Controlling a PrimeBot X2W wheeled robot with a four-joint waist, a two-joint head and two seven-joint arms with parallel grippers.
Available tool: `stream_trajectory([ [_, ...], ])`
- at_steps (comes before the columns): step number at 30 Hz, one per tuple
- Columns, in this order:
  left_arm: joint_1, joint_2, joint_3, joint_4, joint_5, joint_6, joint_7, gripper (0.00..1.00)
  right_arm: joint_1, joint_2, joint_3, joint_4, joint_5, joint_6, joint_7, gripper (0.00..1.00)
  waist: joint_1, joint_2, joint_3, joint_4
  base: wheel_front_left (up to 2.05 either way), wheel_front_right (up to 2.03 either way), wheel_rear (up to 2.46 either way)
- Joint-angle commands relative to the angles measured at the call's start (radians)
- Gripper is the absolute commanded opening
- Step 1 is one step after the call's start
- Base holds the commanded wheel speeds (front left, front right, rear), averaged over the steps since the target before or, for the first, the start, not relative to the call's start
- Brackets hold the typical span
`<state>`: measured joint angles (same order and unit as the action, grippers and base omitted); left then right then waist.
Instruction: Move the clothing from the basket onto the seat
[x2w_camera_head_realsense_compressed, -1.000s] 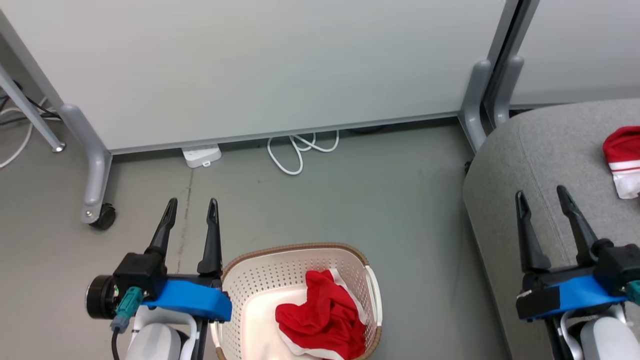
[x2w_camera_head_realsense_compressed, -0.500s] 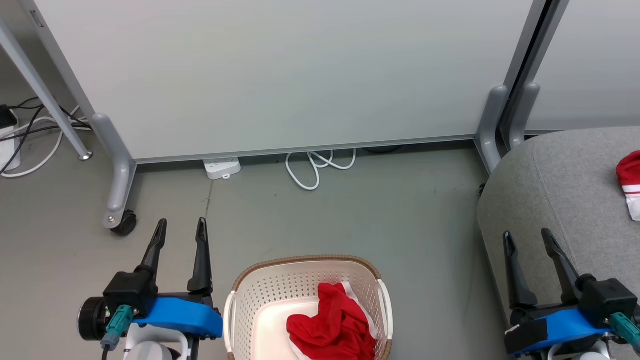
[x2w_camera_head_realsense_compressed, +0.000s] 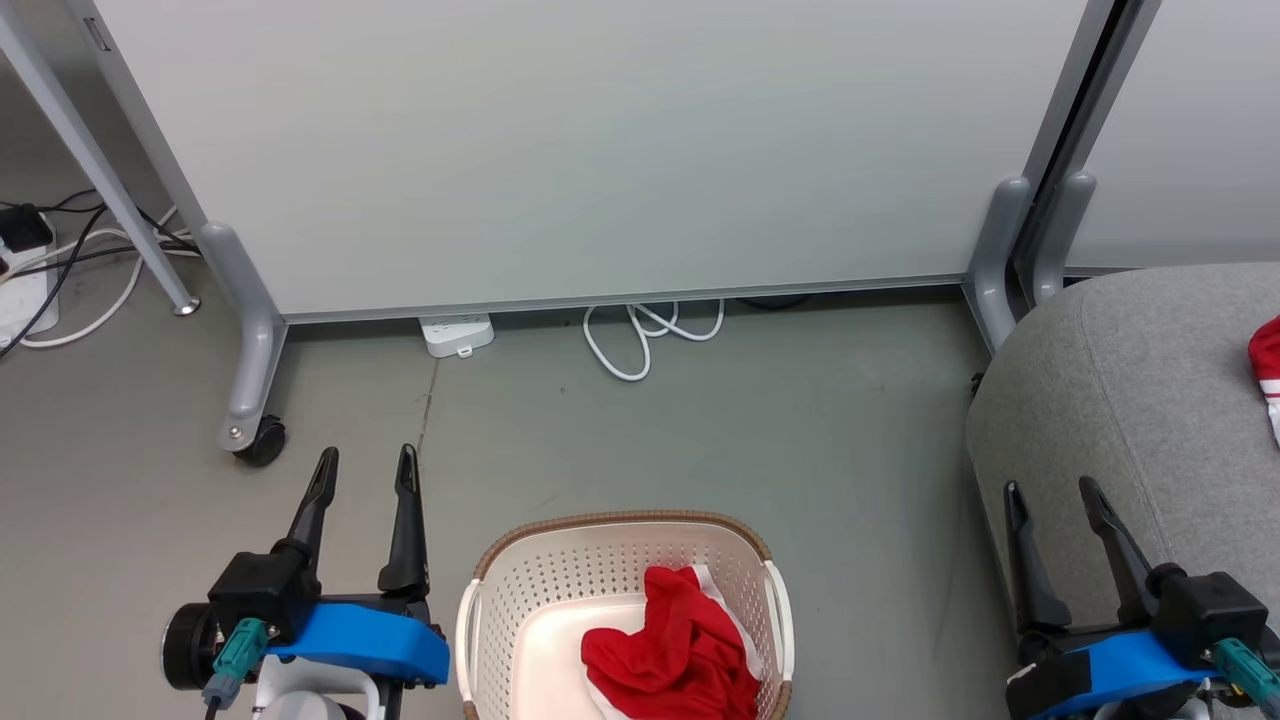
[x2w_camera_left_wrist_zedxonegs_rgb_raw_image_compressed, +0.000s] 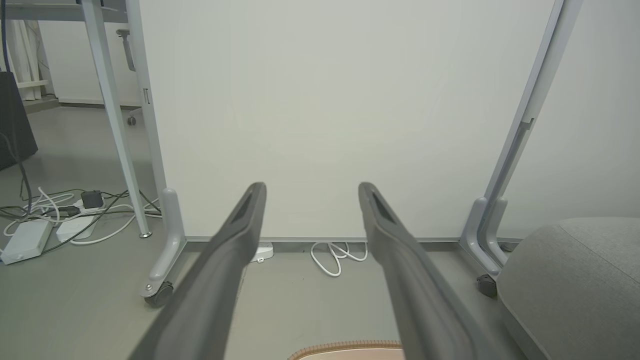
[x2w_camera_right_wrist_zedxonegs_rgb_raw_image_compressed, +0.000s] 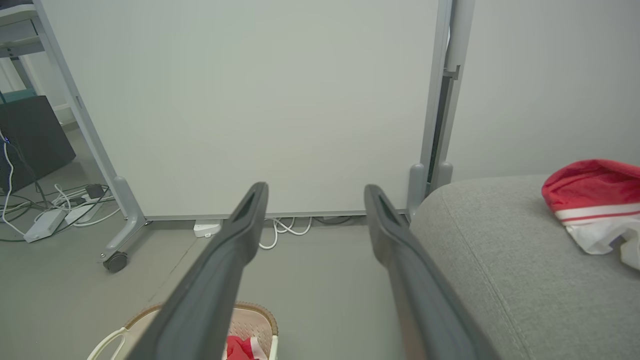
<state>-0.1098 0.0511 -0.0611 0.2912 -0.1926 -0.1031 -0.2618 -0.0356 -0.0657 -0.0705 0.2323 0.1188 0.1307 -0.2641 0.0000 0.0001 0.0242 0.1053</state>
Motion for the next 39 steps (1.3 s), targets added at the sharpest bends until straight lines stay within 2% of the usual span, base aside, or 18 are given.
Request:
stream_trajectory([
  [1, -0.001, -0.001, -0.001, -0.001, -0.002, 0.002, -0.005, 1.00, 0.008, 0.003, -0.001, 0.002, 0.009, 0.000, -0.001, 1.00, 0.0000, -0.0001, 0.001, 0.000, 0.00, 0.00, 0.00],
  [10, -0.012, -0.001, -0.011, 0.003, -0.001, 0.000, -0.005, 1.00, -0.003, 0.006, 0.005, 0.006, -0.001, 0.000, -0.001, 1.00, 0.0000, -0.0001, 0.010, -0.003, 0.00, 0.00, 0.00],
  [18, -0.082, -0.001, -0.107, 0.058, 0.019, -0.020, -0.005, 1.00, -0.047, -0.005, 0.020, -0.007, 0.000, 0.000, 0.000, 1.00, 0.0000, -0.0001, 0.061, -0.049, 0.00, 0.00, 0.00],
  [29, -0.263, 0.000, -0.277, 0.246, 0.044, -0.030, -0.005, 1.00, -0.176, -0.030, 0.088, -0.033, 0.008, 0.000, -0.001, 1.00, 0.0000, -0.0001, 0.243, -0.169, 0.00, 0.00, 0.00],
  [39, -0.423, 0.054, -0.428, 0.450, 0.027, -0.027, -0.005, 1.00, -0.315, -0.024, 0.144, -0.060, 0.015, 0.000, 0.000, 1.00, 0.0000, -0.0001, 0.434, -0.267, 0.00, 0.00, 0.00],
])
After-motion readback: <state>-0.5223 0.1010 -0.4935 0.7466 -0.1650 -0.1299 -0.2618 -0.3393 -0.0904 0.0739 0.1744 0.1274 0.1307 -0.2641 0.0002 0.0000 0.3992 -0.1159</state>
